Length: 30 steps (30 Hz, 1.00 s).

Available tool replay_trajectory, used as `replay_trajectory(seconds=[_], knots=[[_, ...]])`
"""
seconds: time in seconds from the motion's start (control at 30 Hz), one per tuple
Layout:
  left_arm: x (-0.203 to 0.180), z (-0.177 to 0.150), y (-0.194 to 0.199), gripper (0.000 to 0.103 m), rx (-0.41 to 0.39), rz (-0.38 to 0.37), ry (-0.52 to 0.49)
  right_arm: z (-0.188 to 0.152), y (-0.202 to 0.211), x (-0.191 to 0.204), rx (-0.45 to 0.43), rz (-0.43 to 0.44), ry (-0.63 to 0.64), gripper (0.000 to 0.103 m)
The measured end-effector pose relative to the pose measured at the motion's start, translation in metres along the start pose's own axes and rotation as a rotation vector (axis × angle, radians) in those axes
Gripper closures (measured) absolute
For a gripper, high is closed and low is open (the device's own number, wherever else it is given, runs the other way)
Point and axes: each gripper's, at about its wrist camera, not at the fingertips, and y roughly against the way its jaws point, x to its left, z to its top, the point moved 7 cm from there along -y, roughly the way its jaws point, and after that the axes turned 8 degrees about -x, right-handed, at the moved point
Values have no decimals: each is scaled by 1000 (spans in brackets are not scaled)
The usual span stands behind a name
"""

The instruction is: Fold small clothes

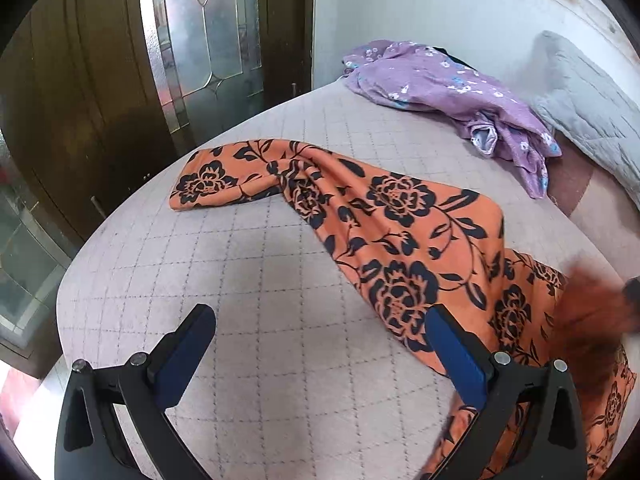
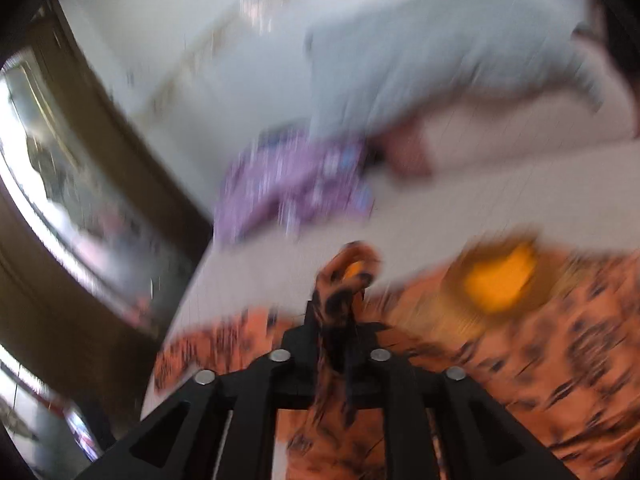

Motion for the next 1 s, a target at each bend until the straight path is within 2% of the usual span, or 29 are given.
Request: replay_trajectory(seconds=[0.03,0.07,0.1,0.17,0.23,0.27,0.33,0.37,0.4,0.47,0.6,0.63,0.77,0.9,0.93,1.0], knots=[[3,0,-1,0,1,3,0,-17,-7,3,35,23,0,51],[5,1,-3,0,1,11,0,-29,-13,7,56,62,-7,27],[7,1,-3,0,3,13,-1,-37,-13,10,59,99,-12,24],[11,3,-4,0,8,15,8,-40,-12,13,63,146,1,24],[13,3,-4,0,7,17,21,-34,-5,6,16,145,3,24],[12,3,-3,0,5,12,27,-28,1,-6,-22,94,13,24],[6,2,0,0,1,-14,22,-26,13,-25,-44,7,31,27],[-2,1,2,0,-11,-32,-5,-25,15,-33,-48,-9,30,34],[-7,1,4,0,-19,-40,-27,-26,20,-49,-48,-42,31,47],[-28,-1,13,0,-60,-69,-112,-27,35,-90,-54,-130,22,54],[-65,-11,25,0,-82,-173,-214,-24,68,-165,-63,-232,-88,56],[-72,-14,26,0,-83,-179,-233,-23,79,-186,-64,-252,-121,56],[-100,-31,13,0,-68,-113,-368,-26,100,-253,-35,-353,-192,56],[-116,-58,-12,0,18,-40,-480,-38,95,-291,46,-425,-214,55],[-119,-63,-16,0,27,-37,-496,-42,92,-300,73,-447,-219,55],[-125,-66,-17,0,26,-40,-508,-42,92,-307,86,-438,-224,57]])
